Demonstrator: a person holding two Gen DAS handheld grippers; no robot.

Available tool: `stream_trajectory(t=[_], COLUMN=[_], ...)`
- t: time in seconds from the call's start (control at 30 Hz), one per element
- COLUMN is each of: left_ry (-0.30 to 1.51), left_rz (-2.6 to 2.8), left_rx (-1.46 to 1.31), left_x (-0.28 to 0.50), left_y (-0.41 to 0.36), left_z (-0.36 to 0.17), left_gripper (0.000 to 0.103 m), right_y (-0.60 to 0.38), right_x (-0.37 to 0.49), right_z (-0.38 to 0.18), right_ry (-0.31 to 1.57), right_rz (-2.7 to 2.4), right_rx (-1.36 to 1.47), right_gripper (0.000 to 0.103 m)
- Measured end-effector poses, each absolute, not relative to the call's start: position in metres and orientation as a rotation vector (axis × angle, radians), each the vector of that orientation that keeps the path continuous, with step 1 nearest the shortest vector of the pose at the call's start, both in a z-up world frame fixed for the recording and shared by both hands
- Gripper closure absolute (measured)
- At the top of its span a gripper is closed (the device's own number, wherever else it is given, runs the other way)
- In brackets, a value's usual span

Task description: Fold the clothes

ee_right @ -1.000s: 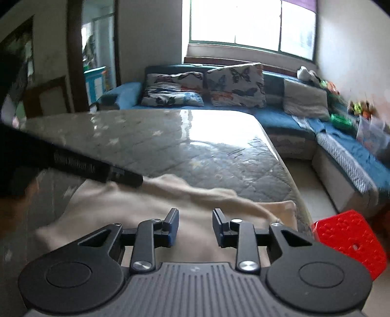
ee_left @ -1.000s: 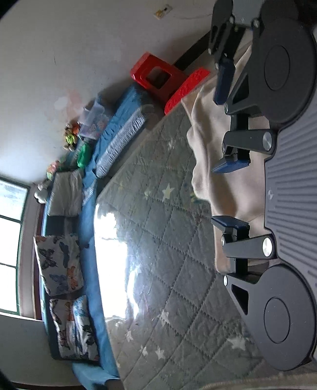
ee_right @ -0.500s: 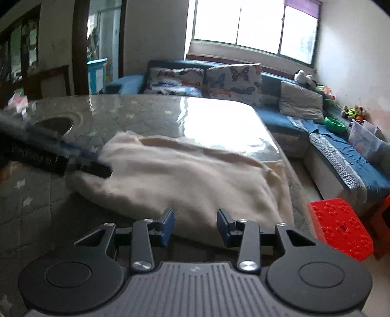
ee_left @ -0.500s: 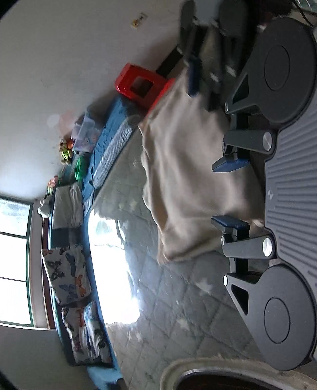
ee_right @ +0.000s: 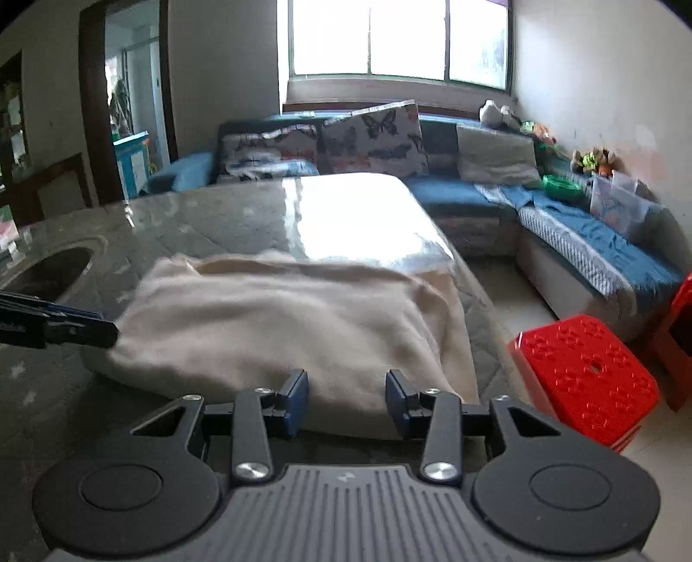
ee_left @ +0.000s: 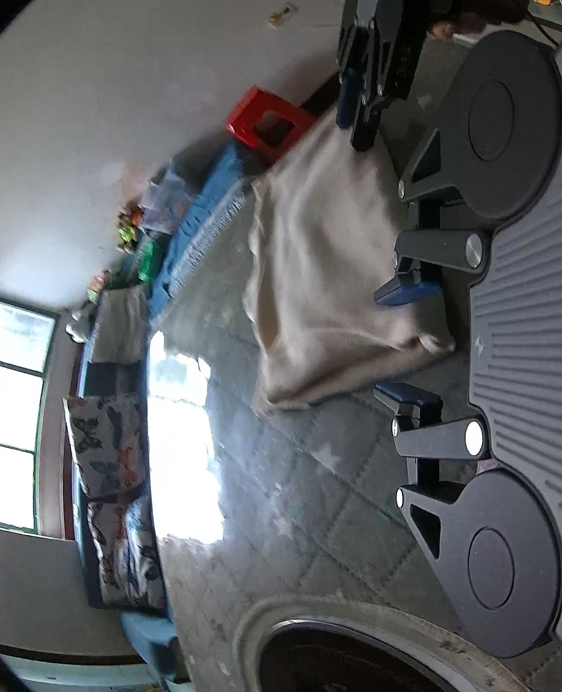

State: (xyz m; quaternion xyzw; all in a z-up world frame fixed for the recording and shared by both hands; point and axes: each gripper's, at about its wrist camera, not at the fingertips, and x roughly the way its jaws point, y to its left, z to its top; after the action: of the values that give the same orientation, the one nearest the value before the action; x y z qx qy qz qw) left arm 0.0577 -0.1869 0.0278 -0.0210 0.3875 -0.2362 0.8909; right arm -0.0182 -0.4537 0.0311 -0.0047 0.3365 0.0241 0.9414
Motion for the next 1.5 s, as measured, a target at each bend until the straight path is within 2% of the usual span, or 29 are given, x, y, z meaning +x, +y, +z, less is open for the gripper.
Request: stream_trajectory(t=[0.17,0.37,0.43,0.63,0.77,0.93,1.5], left_ry=[0.804,0.798,0.793,0.775,0.769,0.772,0.793], left_rz=[-0.482,-0.438,-0.423,-0.389,-0.377,-0.38,-0.337], left_rx=[-0.053,-0.049,-0.047,-0.04,-0.044,-0.039,-0.02], left_x=[0.052,0.041,0.036,0.021,0.012,0.001,-0.019], left_y=[-0.182,-0.171,-0.166,-0.152,-0.145,-0.141,-0.137], left_z=[0.03,0.035,0.036,0.04,0.04,0.038,0.03], left_gripper=[0.054,0.034,0.028,0.007,0.001,0.0,0.0], right_y=[-0.445,-0.431,-0.426,-0.41,-0.402,-0.399,-0.379], right_x=[-0.022,-0.027,-0.029,-0.037,-0.042,-0.045,-0.063], right_z=[0.038,0.04,0.04,0.036,0.033,0.03,0.019], right_ry=[0.662,0.662,0.666,0.676,0.684,0.707,0.713], right_rz=[0.045,0.039,0.034,0.031,0.015,-0.015,-0.099], right_rx=[-0.028,-0.022,-0.014,-0.001,0.003,0.034,0.086], right_gripper=[0.053,0.036,0.027,0.014,0.01,0.004,0.0])
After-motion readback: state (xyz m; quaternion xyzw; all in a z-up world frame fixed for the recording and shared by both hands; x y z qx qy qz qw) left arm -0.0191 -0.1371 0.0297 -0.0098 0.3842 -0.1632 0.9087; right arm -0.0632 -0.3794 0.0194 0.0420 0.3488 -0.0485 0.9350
